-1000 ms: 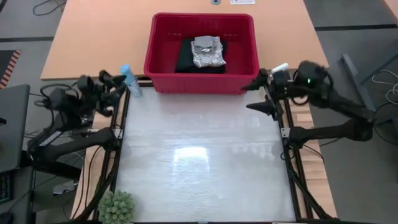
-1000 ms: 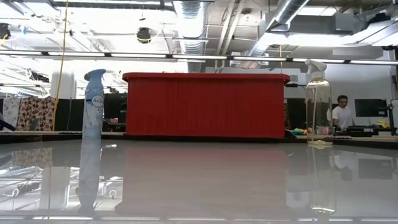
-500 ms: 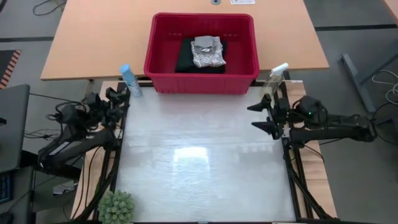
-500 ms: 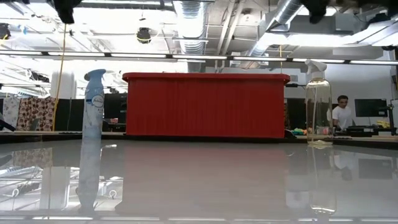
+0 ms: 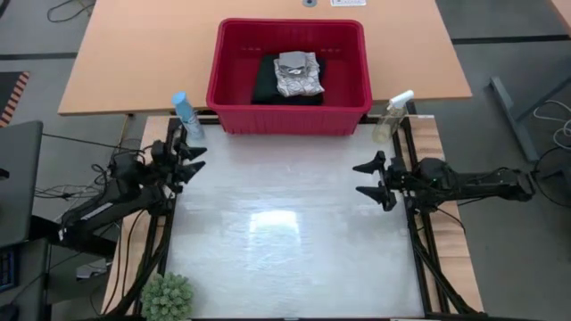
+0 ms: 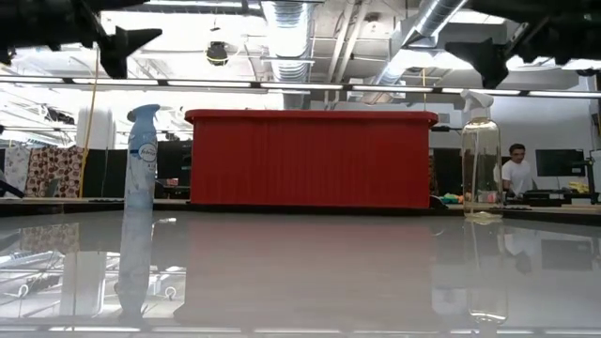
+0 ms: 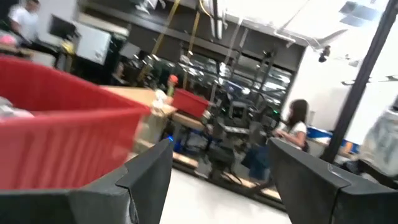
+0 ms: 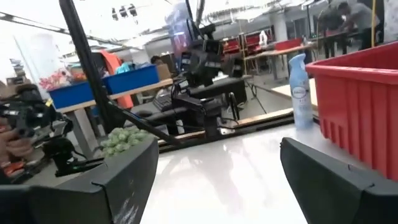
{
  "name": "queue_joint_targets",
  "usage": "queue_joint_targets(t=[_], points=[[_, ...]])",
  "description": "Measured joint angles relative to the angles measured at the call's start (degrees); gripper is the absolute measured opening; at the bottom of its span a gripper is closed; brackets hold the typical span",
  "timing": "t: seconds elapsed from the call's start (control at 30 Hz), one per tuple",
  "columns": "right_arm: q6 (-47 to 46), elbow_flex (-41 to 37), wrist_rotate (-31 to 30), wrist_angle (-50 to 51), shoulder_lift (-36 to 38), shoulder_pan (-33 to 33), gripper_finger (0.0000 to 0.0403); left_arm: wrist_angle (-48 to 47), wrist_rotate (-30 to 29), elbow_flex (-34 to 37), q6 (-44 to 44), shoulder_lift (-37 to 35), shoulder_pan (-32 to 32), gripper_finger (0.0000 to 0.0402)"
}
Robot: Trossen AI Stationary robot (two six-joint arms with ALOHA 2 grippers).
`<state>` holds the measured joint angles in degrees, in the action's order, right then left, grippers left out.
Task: Fold laundry
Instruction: Return to Home Position
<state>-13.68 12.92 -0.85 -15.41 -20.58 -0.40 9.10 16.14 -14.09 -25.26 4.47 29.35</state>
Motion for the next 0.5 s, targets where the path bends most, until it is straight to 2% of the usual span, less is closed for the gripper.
queue_joint_targets(t=[0.17, 0.3, 0.5], points=[[0.6, -4.8, 0.1, -4.3, 3.1, 0.0, 0.0359, 7.0, -3.0, 6.0, -0.9, 0.0, -7.1, 0.0249], [0.6, -8.5, 0.1, -7.9, 5.3, 0.0, 0.0359, 11.9, -11.2, 10.7, 0.6, 0.0, -15.0, 0.0249], [0.6, -12.3, 0.2, -10.7, 8.1, 0.0, 0.0359, 11.6, -20.8, 13.5, 4.5, 0.1, -27.2, 0.0249]])
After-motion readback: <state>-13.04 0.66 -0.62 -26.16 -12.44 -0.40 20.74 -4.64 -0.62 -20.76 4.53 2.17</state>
